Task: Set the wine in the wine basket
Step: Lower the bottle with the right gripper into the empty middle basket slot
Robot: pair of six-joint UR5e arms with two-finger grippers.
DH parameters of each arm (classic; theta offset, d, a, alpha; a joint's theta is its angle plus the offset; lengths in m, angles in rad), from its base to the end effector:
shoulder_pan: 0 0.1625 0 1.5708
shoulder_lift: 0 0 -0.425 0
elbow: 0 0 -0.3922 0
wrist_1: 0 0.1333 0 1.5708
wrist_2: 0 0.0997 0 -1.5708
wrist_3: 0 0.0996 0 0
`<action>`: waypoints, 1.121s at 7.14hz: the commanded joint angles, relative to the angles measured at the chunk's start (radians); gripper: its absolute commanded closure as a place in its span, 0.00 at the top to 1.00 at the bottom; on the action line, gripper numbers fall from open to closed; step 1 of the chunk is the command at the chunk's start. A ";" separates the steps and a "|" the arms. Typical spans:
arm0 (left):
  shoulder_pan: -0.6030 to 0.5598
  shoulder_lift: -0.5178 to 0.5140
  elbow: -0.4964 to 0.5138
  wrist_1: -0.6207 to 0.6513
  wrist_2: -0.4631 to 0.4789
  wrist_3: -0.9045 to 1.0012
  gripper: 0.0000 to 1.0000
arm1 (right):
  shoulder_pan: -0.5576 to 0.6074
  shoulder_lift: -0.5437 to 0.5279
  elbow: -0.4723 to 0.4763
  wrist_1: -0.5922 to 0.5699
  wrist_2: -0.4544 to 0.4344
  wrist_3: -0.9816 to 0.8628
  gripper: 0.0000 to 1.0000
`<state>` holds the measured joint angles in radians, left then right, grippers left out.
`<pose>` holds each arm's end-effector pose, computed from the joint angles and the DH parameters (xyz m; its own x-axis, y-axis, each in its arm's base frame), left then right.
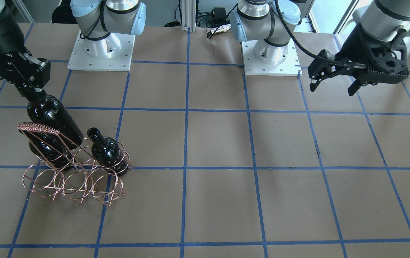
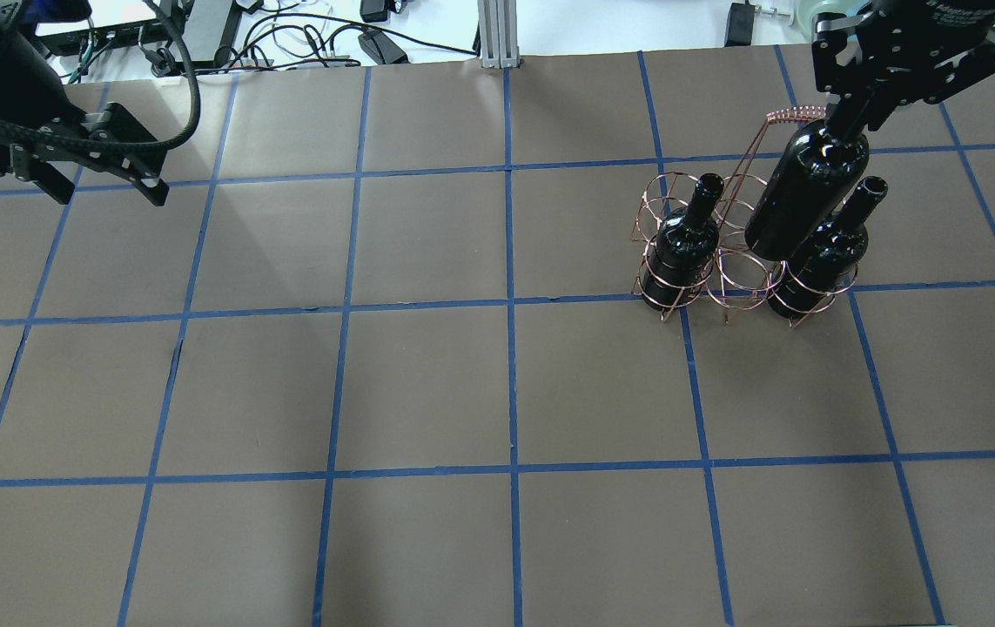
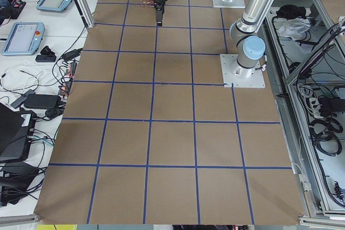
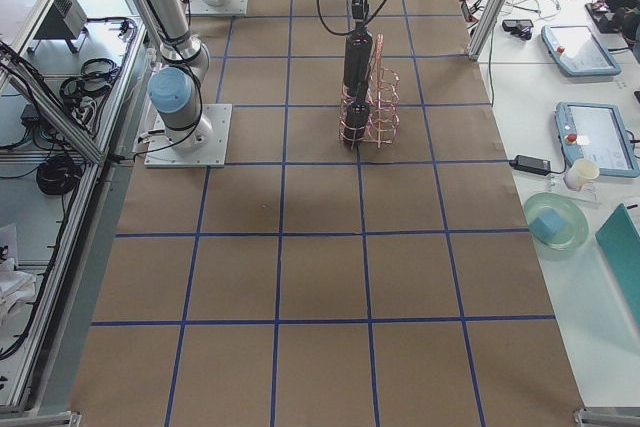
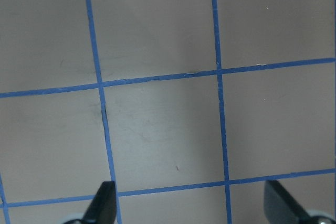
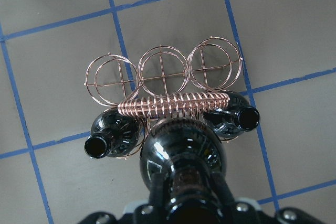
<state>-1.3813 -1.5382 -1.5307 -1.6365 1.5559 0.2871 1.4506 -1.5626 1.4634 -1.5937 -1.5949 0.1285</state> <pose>-0.0424 -0.4945 0.5169 -0.9952 0.0976 0.0123 0.0974 0.9952 -0.0109 0.0694 -0.5169 0.5396 -0.9687 0.2481 0.0081 0.2452 0.9615 -0.1239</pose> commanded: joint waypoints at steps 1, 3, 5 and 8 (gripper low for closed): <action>-0.074 0.004 -0.038 0.001 -0.004 -0.026 1.00 | -0.001 0.001 0.041 -0.031 0.003 0.013 0.00; -0.132 0.004 -0.043 0.001 -0.004 -0.046 1.00 | 0.001 -0.008 0.084 -0.048 0.003 0.011 0.00; -0.207 0.003 -0.061 0.010 0.004 -0.132 1.00 | 0.008 -0.008 0.101 -0.100 0.003 0.010 0.00; -0.222 0.004 -0.094 0.013 -0.007 -0.135 1.00 | 0.008 -0.005 0.126 -0.120 0.035 0.003 0.00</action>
<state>-1.5981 -1.5353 -1.6115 -1.6246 1.5519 0.1531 1.4586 -1.5673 1.5719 -1.7017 -1.5696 0.1330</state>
